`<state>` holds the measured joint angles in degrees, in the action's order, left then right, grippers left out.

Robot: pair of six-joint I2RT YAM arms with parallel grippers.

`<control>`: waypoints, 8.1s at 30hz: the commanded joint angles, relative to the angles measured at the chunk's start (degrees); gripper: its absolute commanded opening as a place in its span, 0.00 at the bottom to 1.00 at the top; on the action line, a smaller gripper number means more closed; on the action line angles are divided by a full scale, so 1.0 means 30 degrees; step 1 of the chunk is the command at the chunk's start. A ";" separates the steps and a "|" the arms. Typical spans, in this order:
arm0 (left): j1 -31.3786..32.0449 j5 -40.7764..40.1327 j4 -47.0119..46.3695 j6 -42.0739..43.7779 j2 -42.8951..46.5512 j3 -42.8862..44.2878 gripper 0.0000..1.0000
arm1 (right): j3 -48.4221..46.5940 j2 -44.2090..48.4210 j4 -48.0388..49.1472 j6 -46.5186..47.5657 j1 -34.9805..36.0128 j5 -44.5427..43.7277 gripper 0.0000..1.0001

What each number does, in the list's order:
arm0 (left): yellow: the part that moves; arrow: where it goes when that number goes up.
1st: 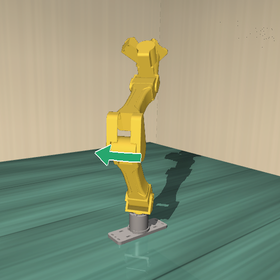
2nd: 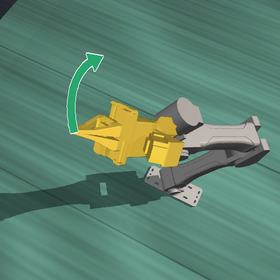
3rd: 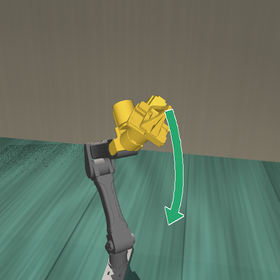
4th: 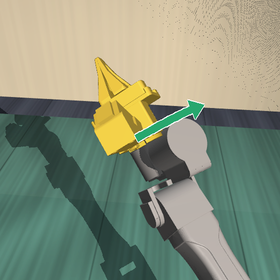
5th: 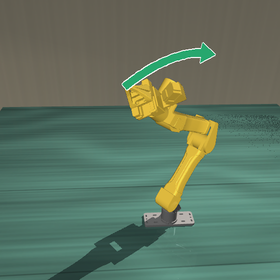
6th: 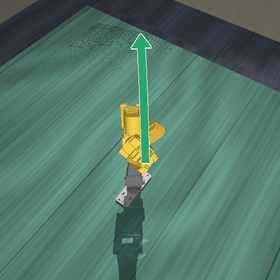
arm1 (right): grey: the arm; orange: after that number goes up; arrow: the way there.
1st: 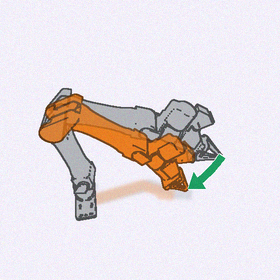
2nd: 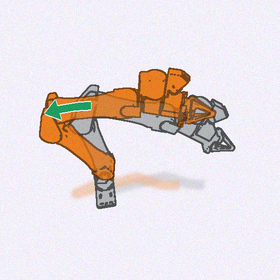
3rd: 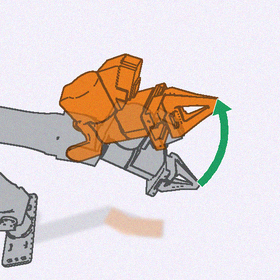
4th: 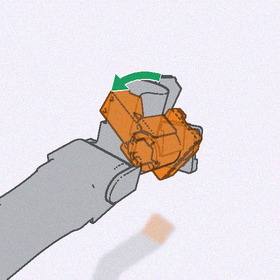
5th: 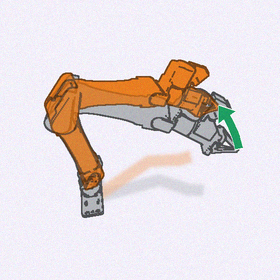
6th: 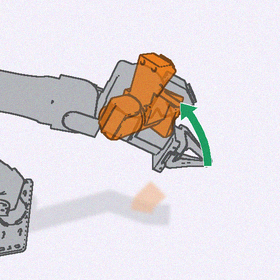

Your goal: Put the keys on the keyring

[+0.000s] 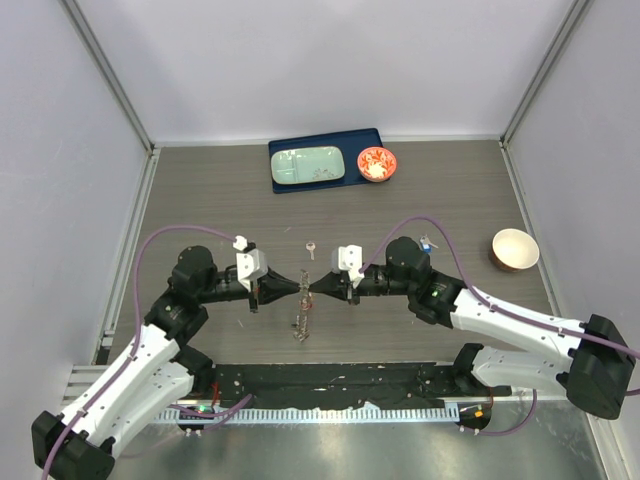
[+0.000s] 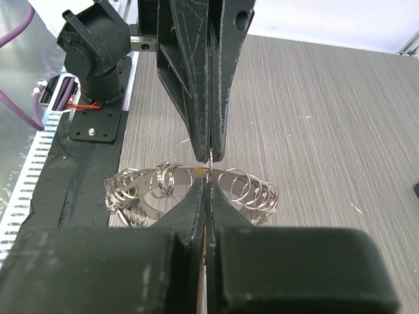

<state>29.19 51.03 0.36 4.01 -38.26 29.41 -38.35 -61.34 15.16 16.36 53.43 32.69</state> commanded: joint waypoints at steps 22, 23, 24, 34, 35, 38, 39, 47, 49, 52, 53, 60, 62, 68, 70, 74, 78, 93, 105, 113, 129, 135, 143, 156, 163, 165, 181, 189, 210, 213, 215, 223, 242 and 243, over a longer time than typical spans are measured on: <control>0.0084 -0.3119 -0.2580 -0.3999 0.0419 0.0276 0.00 | -0.0196 0.0174 0.0543 0.0581 0.0442 -0.1051 0.01; 0.0084 -0.3499 -0.2668 -0.4670 0.0594 0.0246 0.00 | -0.0196 0.0174 0.0456 0.0611 0.0471 -0.1110 0.01; 0.0113 -0.3705 -0.2959 -0.4996 0.0711 0.0159 0.00 | -0.0196 0.0116 0.0426 0.0669 0.0471 -0.1169 0.01; 0.0319 -0.5288 -0.6267 -0.8600 0.1620 -0.1246 0.00 | -0.0401 -0.0295 0.0250 0.0758 0.0588 -0.1315 0.01; 0.0319 -0.5464 -0.7230 -0.9009 0.1708 -0.1741 0.00 | -0.0401 -0.0353 0.0279 0.0787 0.0589 -0.1345 0.01; 0.0348 -0.6779 -0.9164 -1.0212 0.2117 -0.2999 0.00 | -0.0430 -0.0354 0.0221 0.0728 0.0647 -0.1607 0.01; 0.0348 -0.7161 -0.9608 -1.0707 0.2496 -0.3325 0.00 | -0.0430 -0.0325 0.0221 0.0757 0.0676 -0.1725 0.01; 0.0348 -1.0445 -1.1692 -1.1881 0.4898 -0.5993 0.00 | -0.1658 -0.0763 -0.0569 0.1519 0.0648 -0.2400 0.01; 0.0348 -1.0767 -1.1664 -1.2059 0.5397 -0.6286 0.01 | -0.1981 -0.1200 -0.0658 0.1723 0.0677 -0.2371 0.01; 0.0348 -1.1557 -1.0437 -1.2294 0.6861 -0.6551 0.12 | -0.2946 -0.1845 -0.1038 0.2046 0.0764 -0.2166 0.01; 0.0348 -1.1791 -0.9853 -1.2265 0.7300 -0.6464 0.13 | -0.3182 -0.2022 -0.1155 0.2308 0.0764 -0.2107 0.01; 0.0348 -1.3724 -0.3671 -1.1035 1.0788 -0.5178 0.25 | -0.4911 -0.3224 -0.2620 0.3598 0.0999 -0.1814 0.01; 0.0348 -1.3962 -0.2151 -1.0392 1.0675 -0.4621 0.25 | -0.5263 -0.3487 -0.2854 0.3774 0.1028 -0.1726 0.01; 0.0348 -1.1920 0.1247 -0.6910 0.7778 -0.1691 0.35 | -0.6465 -0.3957 -0.4610 0.4917 0.1087 -0.1404 0.01; 0.0348 -1.0832 0.2248 -0.4896 0.6173 -0.0377 0.38 | -0.6553 -0.3870 -0.4730 0.5181 0.1086 -0.1374 0.01; 0.0348 -0.8080 0.5207 -0.1197 0.3764 0.1415 0.40 | -0.6554 -0.3694 -0.4935 0.5474 0.1086 -0.1053 0.01; 0.0319 -0.6145 0.6996 0.1909 0.2384 0.2734 0.41 | -0.6524 -0.3606 -0.5784 0.5738 0.1087 -0.0847 0.01; 0.0260 -0.0164 0.9108 0.6191 -0.2977 0.4904 0.26 | -0.5675 -0.2727 -0.5287 0.6002 0.1087 -0.0026 0.01; 0.0260 0.0189 0.8229 0.5900 -0.2920 0.3908 0.00 | -0.5499 -0.2639 -0.5170 0.5856 0.1086 0.0003 0.01; 0.0260 -0.0951 0.8056 0.4789 -0.2072 0.3499 0.00 | -0.5148 -0.1968 -0.5228 0.5622 0.1057 -0.0961 0.01; -0.0267 -0.5432 -0.1105 -0.5552 0.2438 -0.0572 0.00 | -0.2482 -0.1466 -0.3531 0.3571 0.1087 -0.1287 0.01; -0.0267 -0.7308 -0.3163 -0.7544 0.4253 -0.1978 0.00 | -0.2364 -0.2608 -0.1451 0.2985 0.1116 -0.0789 0.01; -0.0267 -0.9390 -0.5128 -0.9480 0.5721 -0.3385 0.00 | -0.2393 -0.3781 0.0161 0.2428 0.1409 -0.0378 0.01; -0.0267 -1.0591 -0.0182 -0.8165 0.7274 -0.2158 0.16 | -0.4296 -0.4484 -0.1388 0.4448 0.1438 -0.1638 0.01; -0.0238 -1.0564 0.1665 -0.6847 0.7042 -0.1366 0.25 | -0.5292 -0.4806 -0.2444 0.5210 0.1438 -0.1462 0.01; -0.0267 -1.0184 0.1959 -0.6408 0.6634 -0.1161 0.29 | -0.5585 -0.4865 -0.2910 0.5472 0.1409 -0.1404 0.01; -0.0296 -0.4235 0.9015 0.4928 0.1095 0.3350 0.42 | -0.5792 -0.4134 -0.4320 0.5943 0.1438 -0.0554 0.01; -0.0267 -0.2654 0.9433 0.6484 -0.0430 0.3265 0.43 | -0.5499 -0.3811 -0.3970 0.5856 0.1438 -0.0320 0.01; -0.0267 -0.1832 0.7939 0.5521 -0.1163 0.2942 0.00 | -0.5294 -0.3577 -0.3763 0.5445 0.1438 -0.0172 0.01; -0.0267 -0.2475 0.7586 0.4352 -0.0580 0.2767 0.00 | -0.5031 -0.3168 -0.3822 0.5299 0.1467 -0.0757 0.01; -0.0267 -0.2916 0.7352 0.3705 -0.0110 0.2591 0.00 | -0.4534 -0.2613 -0.3735 0.5153 0.1438 -0.1372 0.01; -0.0296 -0.3531 0.5361 -0.0041 0.2846 0.1244 0.00 | -0.2865 -0.1789 -0.3443 0.4305 0.1438 -0.2604 0.01; -0.0296 -0.6079 -0.3226 -0.6669 0.5399 -0.2624 0.00 | -0.1894 -0.3517 0.0689 0.2311 0.1468 -0.0642 0.01; -0.0267 -0.6255 -0.3110 -0.6698 0.5487 -0.2654 0.00 | -0.1982 -0.3576 0.0748 0.2368 0.1468 -0.0613 0.01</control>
<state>28.64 35.90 1.32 -12.71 -23.53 21.17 -43.99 -71.31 13.50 25.08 57.65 28.64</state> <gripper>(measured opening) 0.012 0.030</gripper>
